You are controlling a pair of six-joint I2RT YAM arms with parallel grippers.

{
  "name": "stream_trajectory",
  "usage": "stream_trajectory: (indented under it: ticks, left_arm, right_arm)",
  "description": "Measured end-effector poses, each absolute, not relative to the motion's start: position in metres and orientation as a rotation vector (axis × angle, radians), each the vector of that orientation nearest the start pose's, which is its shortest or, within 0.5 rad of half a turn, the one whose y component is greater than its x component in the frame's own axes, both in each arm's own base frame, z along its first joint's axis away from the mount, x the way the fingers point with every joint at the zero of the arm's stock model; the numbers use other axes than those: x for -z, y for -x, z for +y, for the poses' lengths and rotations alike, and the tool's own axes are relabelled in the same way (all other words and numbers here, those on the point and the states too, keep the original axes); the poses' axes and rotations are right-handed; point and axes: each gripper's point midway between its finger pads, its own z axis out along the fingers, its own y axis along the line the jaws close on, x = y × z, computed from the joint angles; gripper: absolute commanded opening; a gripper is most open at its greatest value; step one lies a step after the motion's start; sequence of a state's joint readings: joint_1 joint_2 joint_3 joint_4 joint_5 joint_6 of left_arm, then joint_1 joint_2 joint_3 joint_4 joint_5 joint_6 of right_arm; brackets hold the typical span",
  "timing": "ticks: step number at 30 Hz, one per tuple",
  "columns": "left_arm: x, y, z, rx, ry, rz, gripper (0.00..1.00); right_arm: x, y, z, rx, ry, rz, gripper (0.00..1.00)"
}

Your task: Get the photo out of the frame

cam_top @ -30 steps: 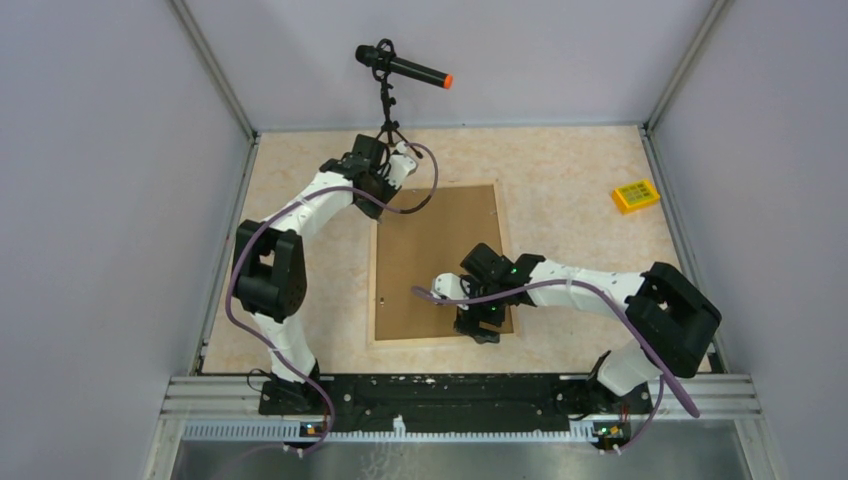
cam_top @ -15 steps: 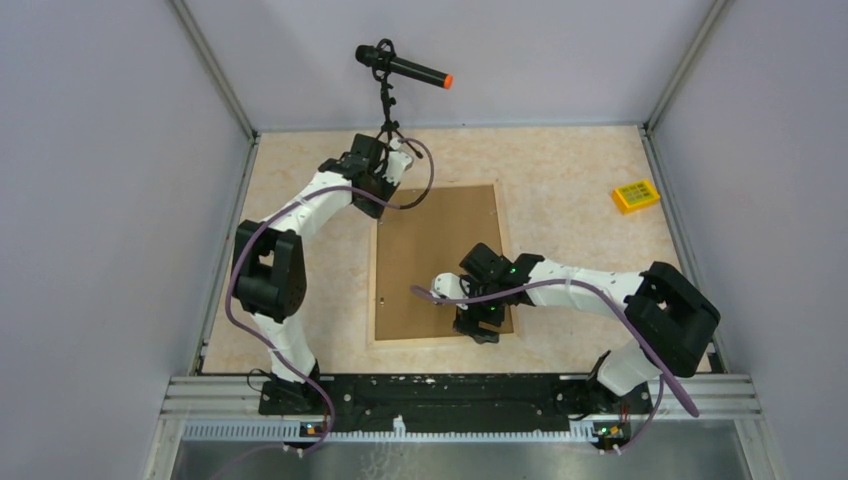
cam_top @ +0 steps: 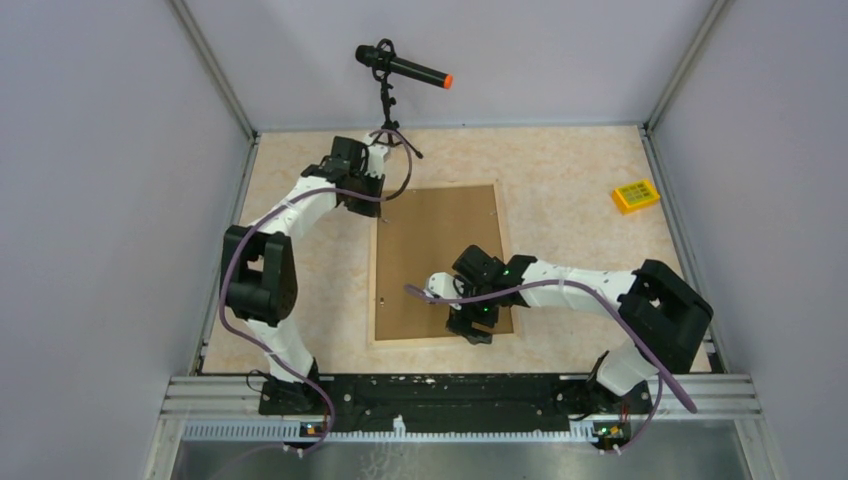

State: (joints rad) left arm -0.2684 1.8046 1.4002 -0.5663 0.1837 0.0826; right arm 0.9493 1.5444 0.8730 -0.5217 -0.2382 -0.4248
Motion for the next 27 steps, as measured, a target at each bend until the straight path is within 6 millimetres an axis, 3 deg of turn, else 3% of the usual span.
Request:
stream_trajectory:
  ticks: [3, 5, 11, 15, 17, 23, 27]
  left_arm:
    - [-0.103, -0.412, -0.139, 0.363, -0.486, 2.487, 0.00]
    - [-0.105, -0.401, -0.143, 0.457, -0.513, 2.502, 0.00]
    - [-0.128, -0.331, -0.146, 0.619, -0.826, 2.457, 0.00]
    - [-0.153, -0.286, -0.121, 0.607, -0.903, 2.375, 0.00]
    - [-0.158, -0.274, -0.107, 0.583, -0.910, 2.361, 0.00]
    - [-0.148, -0.268, -0.099, 0.572, -0.929, 2.396, 0.00]
    - [-0.147, -0.282, -0.100, 0.574, -0.906, 2.403, 0.00]
  right_arm:
    - [-0.027, -0.154, 0.260, -0.465, 1.814, 2.129, 0.77]
    - [-0.027, -0.154, 0.260, -0.464, 1.803, 2.134, 0.76]
    - [-0.028, -0.155, 0.260, -0.455, 1.794, 2.138, 0.76]
    - [-0.028, -0.156, 0.260, -0.448, 1.790, 2.136, 0.77]
    - [-0.029, -0.156, 0.260, -0.451, 1.787, 2.133, 0.78]
    - [-0.046, -0.170, 0.272, -0.545, 1.663, 2.153, 0.84]
    - [-0.092, -0.232, 0.273, -0.620, 1.346, 2.191, 0.84]
